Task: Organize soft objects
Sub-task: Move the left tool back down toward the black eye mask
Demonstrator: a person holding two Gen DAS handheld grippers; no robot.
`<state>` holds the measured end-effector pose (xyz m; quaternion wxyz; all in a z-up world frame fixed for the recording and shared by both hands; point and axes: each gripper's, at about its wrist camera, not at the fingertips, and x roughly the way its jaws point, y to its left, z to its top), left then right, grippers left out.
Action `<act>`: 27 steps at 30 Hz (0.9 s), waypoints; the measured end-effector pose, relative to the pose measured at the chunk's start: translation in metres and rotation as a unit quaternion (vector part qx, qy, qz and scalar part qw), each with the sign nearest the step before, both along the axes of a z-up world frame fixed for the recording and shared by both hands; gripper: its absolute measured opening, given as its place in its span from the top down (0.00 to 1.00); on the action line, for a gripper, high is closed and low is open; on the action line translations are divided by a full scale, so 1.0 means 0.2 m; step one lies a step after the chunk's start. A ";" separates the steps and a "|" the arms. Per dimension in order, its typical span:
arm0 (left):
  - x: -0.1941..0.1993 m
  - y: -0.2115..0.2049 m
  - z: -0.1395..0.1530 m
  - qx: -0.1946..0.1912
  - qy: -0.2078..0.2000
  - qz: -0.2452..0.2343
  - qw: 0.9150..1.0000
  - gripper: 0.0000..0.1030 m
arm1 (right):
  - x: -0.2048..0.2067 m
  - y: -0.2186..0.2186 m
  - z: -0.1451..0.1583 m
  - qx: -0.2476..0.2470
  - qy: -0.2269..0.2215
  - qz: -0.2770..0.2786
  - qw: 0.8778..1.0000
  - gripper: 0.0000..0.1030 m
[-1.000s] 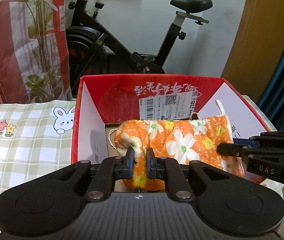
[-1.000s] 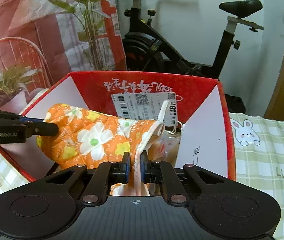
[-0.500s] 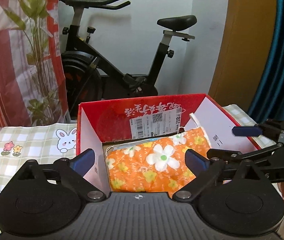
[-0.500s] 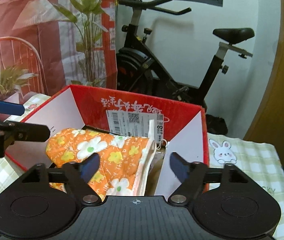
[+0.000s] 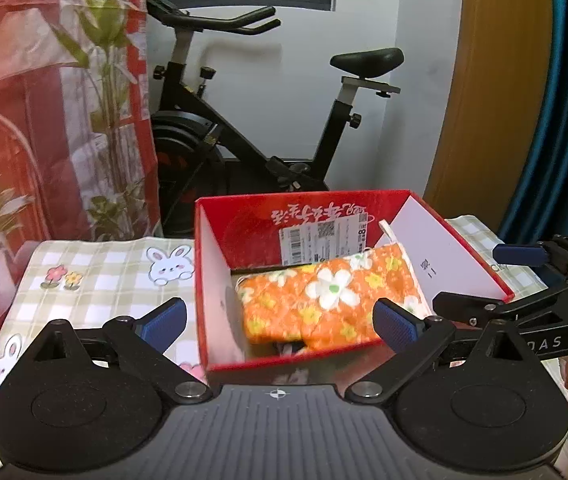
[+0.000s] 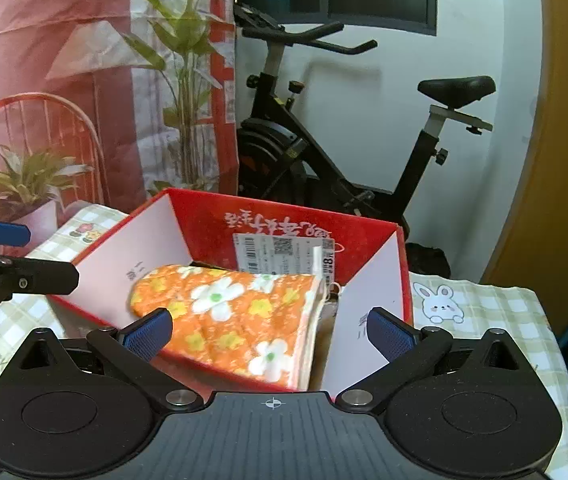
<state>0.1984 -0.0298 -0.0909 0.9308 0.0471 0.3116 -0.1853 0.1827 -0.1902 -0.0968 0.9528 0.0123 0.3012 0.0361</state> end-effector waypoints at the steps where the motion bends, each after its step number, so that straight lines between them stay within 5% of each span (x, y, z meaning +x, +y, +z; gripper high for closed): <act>1: -0.02 0.01 0.00 -0.001 0.001 0.003 1.000 0.03 | -0.02 0.01 0.00 0.000 -0.002 0.001 1.000 0.00; 12: -0.25 0.10 -0.07 -0.006 -0.008 0.019 1.000 0.03 | -0.27 0.13 -0.02 0.003 -0.025 0.009 1.000 0.00; 27: -0.49 0.20 -0.27 -0.006 0.010 0.033 0.999 0.03 | -0.56 0.21 -0.24 0.010 -0.011 0.005 1.000 0.01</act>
